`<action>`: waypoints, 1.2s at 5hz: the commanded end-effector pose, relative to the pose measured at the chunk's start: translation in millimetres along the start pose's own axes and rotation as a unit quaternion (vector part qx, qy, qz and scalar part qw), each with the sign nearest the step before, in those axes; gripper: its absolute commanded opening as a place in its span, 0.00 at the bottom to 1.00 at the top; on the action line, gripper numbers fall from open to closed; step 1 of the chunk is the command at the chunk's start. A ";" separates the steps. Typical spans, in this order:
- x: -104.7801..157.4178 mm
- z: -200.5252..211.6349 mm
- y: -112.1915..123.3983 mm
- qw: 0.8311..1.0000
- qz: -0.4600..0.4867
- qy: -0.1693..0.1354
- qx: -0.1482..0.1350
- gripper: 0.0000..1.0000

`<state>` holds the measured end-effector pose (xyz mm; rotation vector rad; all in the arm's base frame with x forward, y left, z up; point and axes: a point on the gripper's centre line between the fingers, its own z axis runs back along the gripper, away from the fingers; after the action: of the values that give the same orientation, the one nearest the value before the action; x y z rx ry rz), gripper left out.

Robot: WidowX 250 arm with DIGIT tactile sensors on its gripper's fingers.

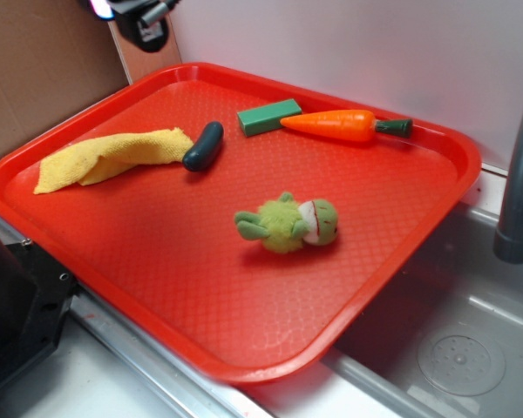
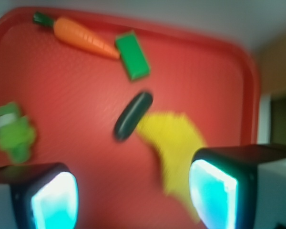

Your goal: Grab the carrot.

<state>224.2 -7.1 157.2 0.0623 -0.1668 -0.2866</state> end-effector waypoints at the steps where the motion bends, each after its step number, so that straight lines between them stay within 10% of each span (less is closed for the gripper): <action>1: 50.4 -55.8 -17.1 0.966 -0.231 -0.114 -0.038 1.00; 6: 108.3 -122.8 -39.5 0.901 -0.381 -0.113 -0.174 1.00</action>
<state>328.9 -61.6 24.8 -0.3188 -0.2419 -1.0967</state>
